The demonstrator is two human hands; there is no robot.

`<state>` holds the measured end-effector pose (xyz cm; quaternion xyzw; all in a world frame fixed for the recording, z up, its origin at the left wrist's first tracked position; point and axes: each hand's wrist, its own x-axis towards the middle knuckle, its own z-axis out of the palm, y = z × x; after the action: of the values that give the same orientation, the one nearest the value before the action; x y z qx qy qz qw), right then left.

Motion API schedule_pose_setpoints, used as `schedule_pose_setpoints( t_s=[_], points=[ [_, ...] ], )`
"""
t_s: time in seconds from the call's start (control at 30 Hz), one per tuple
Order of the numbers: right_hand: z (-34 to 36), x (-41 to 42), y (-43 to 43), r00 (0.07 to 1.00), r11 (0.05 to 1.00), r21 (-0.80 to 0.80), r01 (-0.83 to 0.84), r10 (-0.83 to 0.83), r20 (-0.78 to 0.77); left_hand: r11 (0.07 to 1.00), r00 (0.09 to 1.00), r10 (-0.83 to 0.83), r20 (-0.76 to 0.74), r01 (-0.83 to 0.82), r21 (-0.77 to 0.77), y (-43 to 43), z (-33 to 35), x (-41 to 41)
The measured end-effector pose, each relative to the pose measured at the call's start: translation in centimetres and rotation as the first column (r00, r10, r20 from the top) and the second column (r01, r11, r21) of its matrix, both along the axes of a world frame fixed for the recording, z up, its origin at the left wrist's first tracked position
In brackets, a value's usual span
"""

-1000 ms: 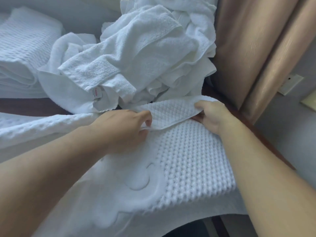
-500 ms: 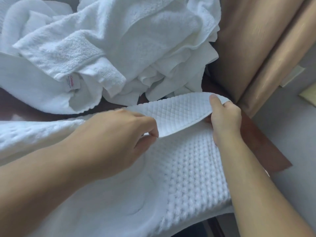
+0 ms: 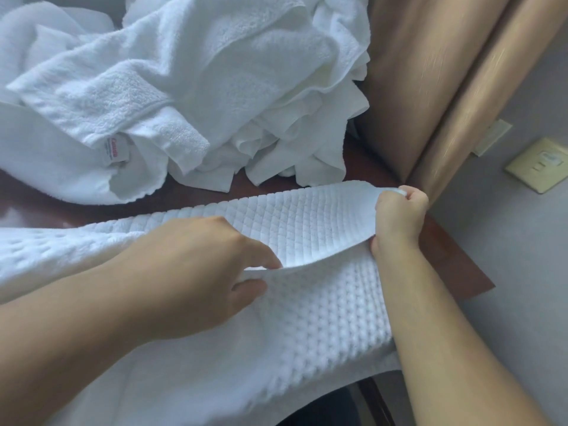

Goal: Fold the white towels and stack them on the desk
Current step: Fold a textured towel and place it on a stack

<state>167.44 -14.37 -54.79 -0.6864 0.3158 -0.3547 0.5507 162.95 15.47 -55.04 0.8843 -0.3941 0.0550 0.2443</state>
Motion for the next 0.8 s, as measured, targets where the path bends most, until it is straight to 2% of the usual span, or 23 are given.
schedule_pose_setpoints(
  t_s=[0.07, 0.13, 0.17, 0.23, 0.33, 0.43, 0.5, 0.53, 0.6, 0.67, 0.73, 0.8],
  points=[
    [0.8, -0.2, -0.7, 0.98, 0.993, -0.107, -0.056, 0.034, -0.197, 1.0, 1.0, -0.001, -0.031, 0.002, 0.024, -0.1, 0.1, 0.0],
    [1.1, -1.2, -1.4, 0.89, 0.927, -0.307, -0.215, 0.056, -0.453, 1.0, 0.998, -0.011, -0.057, 0.013, 0.027, -0.1, 0.1, 0.0],
    [0.9, -2.0, -1.7, 0.857, 0.888, -0.356, -0.29, 0.076, -0.509, 0.999, 0.998, -0.019, -0.066, 0.021, 0.032, -0.1, 0.0, 0.0],
    [-0.4, -3.3, -2.1, 0.876, 0.845, -0.414, -0.338, 0.122, -0.466, 0.998, 0.998, -0.036, -0.056, 0.039, 0.05, -0.2, -0.3, 0.1],
    [-1.4, -4.0, -2.8, 0.969, 0.896, -0.391, -0.211, 0.138, -0.206, 0.996, 0.999, -0.034, -0.021, 0.035, 0.076, -0.2, -0.6, 0.4],
    [-1.2, -3.7, -3.0, 0.993, 0.926, -0.363, -0.098, 0.065, -0.103, 0.998, 0.991, -0.044, 0.128, 0.038, 0.053, -0.3, -0.9, 0.4],
    [-1.1, -3.3, -3.1, 0.988, 0.925, -0.364, -0.109, 0.061, -0.139, 0.997, 0.965, -0.083, 0.25, 0.079, 0.026, -0.3, -1.0, 0.0],
    [-1.0, -3.1, -3.6, 0.973, 0.92, -0.351, -0.177, 0.109, -0.205, 0.995, 0.942, -0.096, 0.321, 0.093, 0.023, -0.4, -0.9, -0.2],
    [-0.5, -2.7, -4.6, 0.893, 0.901, -0.214, -0.378, 0.294, -0.34, 0.996, 0.884, -0.092, 0.458, 0.074, 0.058, -0.4, -0.8, -0.4],
    [0.0, -3.2, -5.4, 0.835, 0.875, -0.07, -0.479, 0.43, -0.344, 0.994, 0.862, -0.041, 0.506, -0.018, 0.111, -0.8, -0.5, -0.7],
    [-0.4, -4.0, -5.4, 0.886, 0.889, -0.185, -0.418, 0.354, -0.299, 0.983, 0.882, 0.124, 0.454, -0.171, 0.064, -1.3, -0.2, -1.5],
    [-0.9, -4.7, -5.0, 0.966, 0.901, -0.362, -0.24, 0.185, -0.18, 0.972, 0.863, 0.236, 0.446, -0.208, -0.11, -1.6, -0.3, -2.4]
  ],
)
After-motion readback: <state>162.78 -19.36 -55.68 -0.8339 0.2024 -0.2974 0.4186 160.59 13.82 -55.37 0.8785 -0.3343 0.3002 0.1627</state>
